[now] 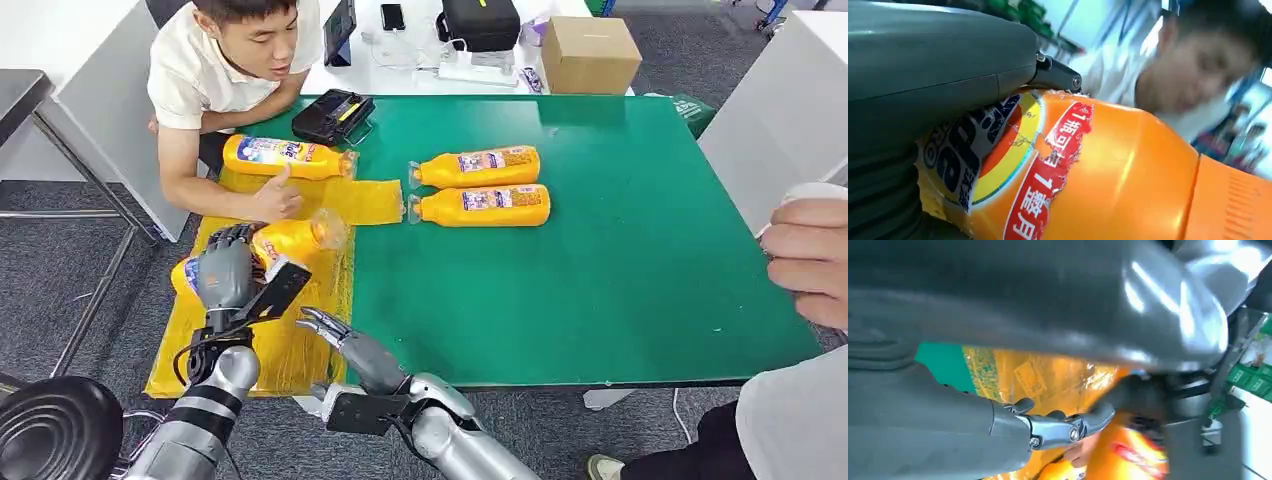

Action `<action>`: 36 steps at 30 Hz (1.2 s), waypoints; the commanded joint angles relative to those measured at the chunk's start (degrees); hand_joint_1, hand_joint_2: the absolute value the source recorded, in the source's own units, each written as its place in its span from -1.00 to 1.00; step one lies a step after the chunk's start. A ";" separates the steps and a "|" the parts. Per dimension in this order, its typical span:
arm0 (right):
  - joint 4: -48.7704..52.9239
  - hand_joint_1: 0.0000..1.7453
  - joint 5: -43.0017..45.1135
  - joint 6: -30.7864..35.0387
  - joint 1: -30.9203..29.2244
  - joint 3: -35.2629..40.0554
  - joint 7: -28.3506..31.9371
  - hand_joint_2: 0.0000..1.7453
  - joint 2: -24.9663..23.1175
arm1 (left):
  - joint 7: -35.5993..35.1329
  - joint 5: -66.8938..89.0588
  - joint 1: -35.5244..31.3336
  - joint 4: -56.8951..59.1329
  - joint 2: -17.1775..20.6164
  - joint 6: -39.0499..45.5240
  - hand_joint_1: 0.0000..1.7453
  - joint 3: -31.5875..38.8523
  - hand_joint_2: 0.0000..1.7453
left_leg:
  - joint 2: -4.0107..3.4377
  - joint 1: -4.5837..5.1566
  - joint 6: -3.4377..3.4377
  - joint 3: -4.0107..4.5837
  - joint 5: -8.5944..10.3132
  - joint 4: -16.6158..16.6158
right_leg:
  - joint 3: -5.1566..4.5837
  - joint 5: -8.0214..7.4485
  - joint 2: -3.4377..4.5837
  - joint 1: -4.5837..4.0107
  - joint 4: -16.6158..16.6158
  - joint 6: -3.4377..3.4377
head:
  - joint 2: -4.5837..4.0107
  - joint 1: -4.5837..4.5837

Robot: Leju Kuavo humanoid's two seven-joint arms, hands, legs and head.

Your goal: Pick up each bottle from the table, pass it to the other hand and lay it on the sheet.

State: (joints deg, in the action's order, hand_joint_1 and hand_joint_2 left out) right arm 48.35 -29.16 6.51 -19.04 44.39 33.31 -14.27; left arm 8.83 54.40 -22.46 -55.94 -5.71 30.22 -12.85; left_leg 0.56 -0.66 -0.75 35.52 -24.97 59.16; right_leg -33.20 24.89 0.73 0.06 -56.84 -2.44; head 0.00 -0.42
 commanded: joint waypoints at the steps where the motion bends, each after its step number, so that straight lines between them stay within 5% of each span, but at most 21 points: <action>1: 0.89 -1.00 -0.04 -1.13 -1.93 2.42 -0.19 -1.00 1.23 | -2.70 3.65 -9.96 18.25 1.66 -6.26 1.00 -3.23 1.00 | 0.02 0.00 0.01 -0.04 0.02 -0.02 | 0.05 0.00 -0.09 -0.01 0.00 0.03 | 0.00 0.00; 17: 1.09 -1.00 -0.13 -3.01 -0.85 1.99 0.97 -1.00 1.28 | -4.45 8.99 -17.50 31.12 2.61 -24.02 1.00 -8.27 1.00 | 0.04 0.00 0.01 -0.02 0.02 -0.03 | 0.05 0.00 -0.10 -0.01 0.00 0.02 | 0.00 0.00; 25: 0.97 -1.00 -0.08 -2.97 -0.87 1.90 1.06 -1.00 1.28 | -4.45 8.97 -17.62 31.42 2.64 -24.52 0.96 -8.33 1.00 | -0.03 0.02 0.03 -0.11 0.10 -0.06 | 0.11 -0.04 -0.06 0.01 0.00 0.04 | 0.00 0.00; 26: 0.88 -1.00 0.00 -2.89 -0.82 1.79 1.18 -1.00 1.25 | -4.43 9.01 -17.79 31.84 2.65 -25.17 0.58 -8.53 1.00 | -0.08 0.03 0.03 -0.14 0.11 -0.09 | 0.12 -0.07 -0.04 0.02 0.01 0.05 | 0.00 0.00; 27: 0.69 -1.00 0.01 -2.89 -0.78 1.75 1.33 -1.00 1.26 | -4.41 9.07 -17.91 32.34 2.69 -26.02 -0.24 -8.82 1.00 | -0.05 0.03 0.04 -0.15 0.11 -0.08 | 0.12 -0.07 -0.05 0.02 -0.01 0.09 | 0.00 0.00; 29: 0.36 -1.00 -0.10 -2.87 -0.70 1.90 1.40 -1.00 1.28 | -4.42 9.09 -17.95 32.70 2.70 -26.70 -1.00 -9.06 1.00 | -0.07 0.04 0.09 -0.15 0.16 -0.09 | 0.11 -0.15 -0.05 0.02 -0.01 0.19 | 0.00 0.00; 36: 0.02 -1.00 -0.13 -2.66 -0.47 2.00 1.85 -1.00 1.24 | -2.40 4.87 -17.32 31.39 2.12 -26.25 -1.00 -5.66 1.00 | -0.04 0.01 0.10 -0.11 0.15 -0.05 | 0.08 -0.12 -0.06 0.00 -0.03 0.17 | 0.00 0.00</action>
State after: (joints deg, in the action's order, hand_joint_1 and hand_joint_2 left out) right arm 50.21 -29.31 3.56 -18.33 45.00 34.66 -14.51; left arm 4.61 63.58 -38.77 -29.20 -4.00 4.42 -19.39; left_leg 0.59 -0.67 -0.65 35.47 -24.82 59.15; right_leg -33.17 24.79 0.65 0.05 -56.91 -2.27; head 0.00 -0.42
